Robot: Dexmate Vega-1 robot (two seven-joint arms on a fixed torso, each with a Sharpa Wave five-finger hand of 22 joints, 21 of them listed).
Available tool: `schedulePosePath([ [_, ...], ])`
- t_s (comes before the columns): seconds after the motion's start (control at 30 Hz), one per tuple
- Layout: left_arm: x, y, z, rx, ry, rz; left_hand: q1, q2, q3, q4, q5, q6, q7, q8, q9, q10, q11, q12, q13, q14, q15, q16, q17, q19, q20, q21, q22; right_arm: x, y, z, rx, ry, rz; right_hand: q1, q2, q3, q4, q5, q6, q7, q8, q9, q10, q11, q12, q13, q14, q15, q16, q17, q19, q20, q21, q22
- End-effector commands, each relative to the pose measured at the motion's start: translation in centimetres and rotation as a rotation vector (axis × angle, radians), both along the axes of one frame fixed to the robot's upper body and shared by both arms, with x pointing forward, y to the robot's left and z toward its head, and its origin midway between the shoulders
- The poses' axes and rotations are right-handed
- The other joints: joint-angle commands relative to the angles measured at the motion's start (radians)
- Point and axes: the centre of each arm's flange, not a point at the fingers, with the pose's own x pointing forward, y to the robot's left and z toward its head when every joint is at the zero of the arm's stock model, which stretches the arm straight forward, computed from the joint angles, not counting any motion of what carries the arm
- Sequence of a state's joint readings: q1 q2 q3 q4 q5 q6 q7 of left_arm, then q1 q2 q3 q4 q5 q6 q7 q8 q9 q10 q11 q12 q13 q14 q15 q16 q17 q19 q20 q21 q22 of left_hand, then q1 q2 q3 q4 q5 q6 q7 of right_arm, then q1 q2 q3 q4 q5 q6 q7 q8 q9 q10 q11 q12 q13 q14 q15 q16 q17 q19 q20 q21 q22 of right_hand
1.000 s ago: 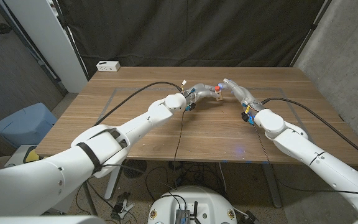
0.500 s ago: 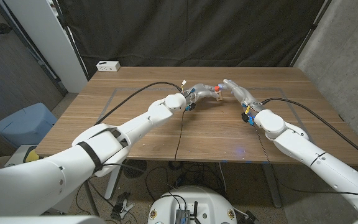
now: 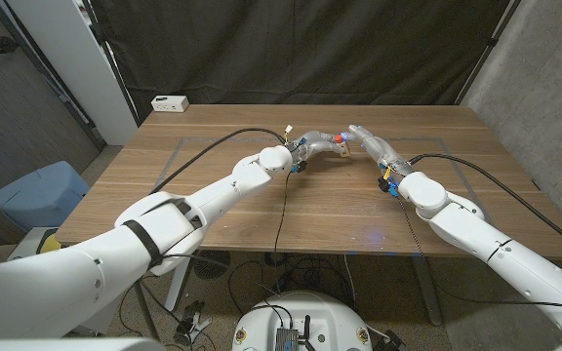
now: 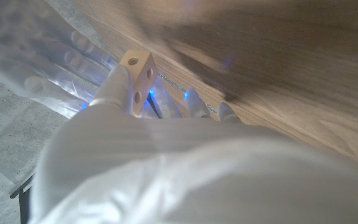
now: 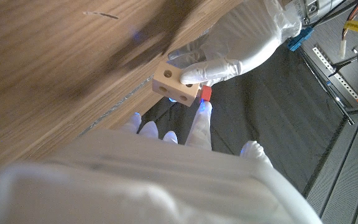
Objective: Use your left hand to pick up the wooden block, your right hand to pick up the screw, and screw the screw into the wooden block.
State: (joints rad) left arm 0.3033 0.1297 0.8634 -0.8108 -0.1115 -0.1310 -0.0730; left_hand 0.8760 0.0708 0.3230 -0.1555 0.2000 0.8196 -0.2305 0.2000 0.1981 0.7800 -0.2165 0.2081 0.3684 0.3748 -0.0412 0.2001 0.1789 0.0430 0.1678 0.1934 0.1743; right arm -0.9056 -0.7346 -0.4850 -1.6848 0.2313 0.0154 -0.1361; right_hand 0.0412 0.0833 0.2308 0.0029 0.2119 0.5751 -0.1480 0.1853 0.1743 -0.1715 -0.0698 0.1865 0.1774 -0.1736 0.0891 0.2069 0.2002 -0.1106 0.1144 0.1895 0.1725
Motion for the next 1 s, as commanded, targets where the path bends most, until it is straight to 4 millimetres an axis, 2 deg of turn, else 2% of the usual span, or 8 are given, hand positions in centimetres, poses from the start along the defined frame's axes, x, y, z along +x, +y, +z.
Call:
schedulePosePath([
  [0.03,0.09,-0.24,0.18,0.003,0.001,-0.005,-0.008,0.002,0.004,0.005,0.004,0.042,0.029,0.005,0.003,0.007,0.001,0.006,0.005,0.006,-0.042,0.001,0.002,0.001,0.004,0.004,0.004,-0.15,0.29,-0.33,-0.012,0.008,0.004,-0.005,0.006,0.000,0.005,0.009,0.006,-0.002,0.005,0.005,-0.030,-0.008,0.006,0.002,-0.145,-0.007,0.002,0.000,0.006,-0.001,0.005,0.000],
  [0.8,0.05,-0.42,0.11,0.006,0.005,-0.005,-0.010,0.001,0.003,0.004,0.004,0.042,0.028,0.005,0.003,0.008,0.002,0.007,0.006,0.006,-0.042,0.000,0.002,0.001,0.003,0.004,0.004,-0.69,0.59,-0.85,-0.008,0.011,0.003,-0.003,0.007,0.001,0.007,0.011,0.012,0.000,0.006,0.005,-0.024,-0.004,0.007,0.002,-0.139,-0.009,0.003,0.000,0.010,-0.002,0.005,0.000],
  [1.0,0.01,-0.40,0.04,0.007,0.003,-0.004,-0.011,0.000,0.003,0.005,0.004,0.042,0.028,0.005,0.003,0.008,0.002,0.007,0.006,0.007,-0.042,0.001,0.002,0.001,0.003,0.004,0.004,-1.14,0.03,-0.50,0.001,-0.005,-0.012,-0.002,0.007,0.002,0.008,0.011,0.014,0.000,0.006,0.005,-0.020,-0.005,0.008,0.002,-0.136,-0.008,0.003,-0.001,0.012,-0.001,0.006,0.000],
])
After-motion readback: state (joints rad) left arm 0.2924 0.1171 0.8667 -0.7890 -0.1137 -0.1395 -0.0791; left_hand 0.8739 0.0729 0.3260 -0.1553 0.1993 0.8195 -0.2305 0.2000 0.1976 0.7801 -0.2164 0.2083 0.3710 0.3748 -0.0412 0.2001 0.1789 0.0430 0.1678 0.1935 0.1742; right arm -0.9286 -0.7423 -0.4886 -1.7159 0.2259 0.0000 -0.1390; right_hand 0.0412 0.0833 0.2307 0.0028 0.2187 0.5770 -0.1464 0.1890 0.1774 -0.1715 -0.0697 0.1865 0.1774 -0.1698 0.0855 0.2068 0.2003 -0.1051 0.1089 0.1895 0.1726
